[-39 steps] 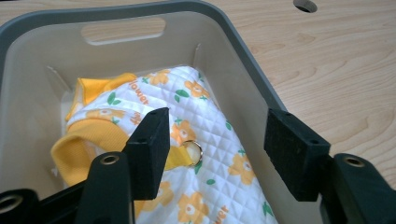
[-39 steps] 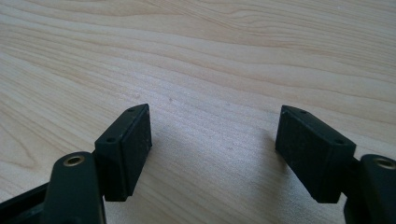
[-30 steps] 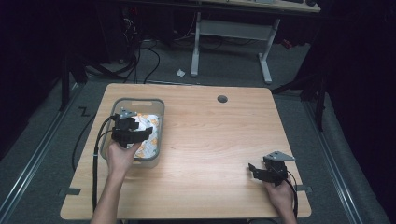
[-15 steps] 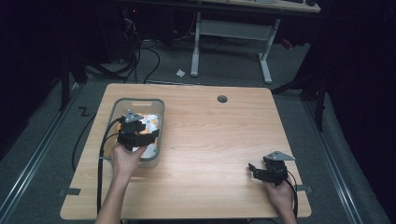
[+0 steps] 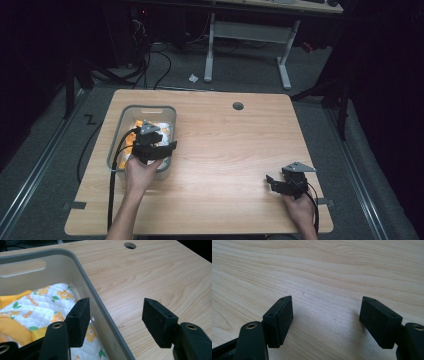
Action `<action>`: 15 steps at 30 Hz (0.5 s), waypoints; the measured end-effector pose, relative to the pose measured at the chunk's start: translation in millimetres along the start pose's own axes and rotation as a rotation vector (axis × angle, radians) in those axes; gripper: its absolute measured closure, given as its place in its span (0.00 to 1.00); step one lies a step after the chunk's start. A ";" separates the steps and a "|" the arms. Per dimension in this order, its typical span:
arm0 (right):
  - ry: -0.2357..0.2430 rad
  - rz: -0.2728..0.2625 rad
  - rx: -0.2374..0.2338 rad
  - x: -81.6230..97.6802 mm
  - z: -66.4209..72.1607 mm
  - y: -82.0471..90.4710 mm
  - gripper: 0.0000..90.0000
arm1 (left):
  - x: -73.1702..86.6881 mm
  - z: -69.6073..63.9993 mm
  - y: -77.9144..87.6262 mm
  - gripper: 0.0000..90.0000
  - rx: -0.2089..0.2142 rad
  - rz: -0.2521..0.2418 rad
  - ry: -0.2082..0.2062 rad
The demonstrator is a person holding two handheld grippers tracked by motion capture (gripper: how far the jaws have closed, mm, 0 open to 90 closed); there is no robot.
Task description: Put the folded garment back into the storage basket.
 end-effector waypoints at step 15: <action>0.000 0.000 0.000 0.0 0.0 0.0 0.30 | -3.6 -19.5 -10.5 0.44 0.020 0.003 -0.040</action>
Point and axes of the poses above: each handheld gripper's, and its own axes: y roughly backward along the jaws, x roughly out of its underside, z roughly to its left, the point moved 4 cm from there along -y, roughly forward along the jaws, and after that the axes turned 12 degrees about x, right-handed, at the moved point
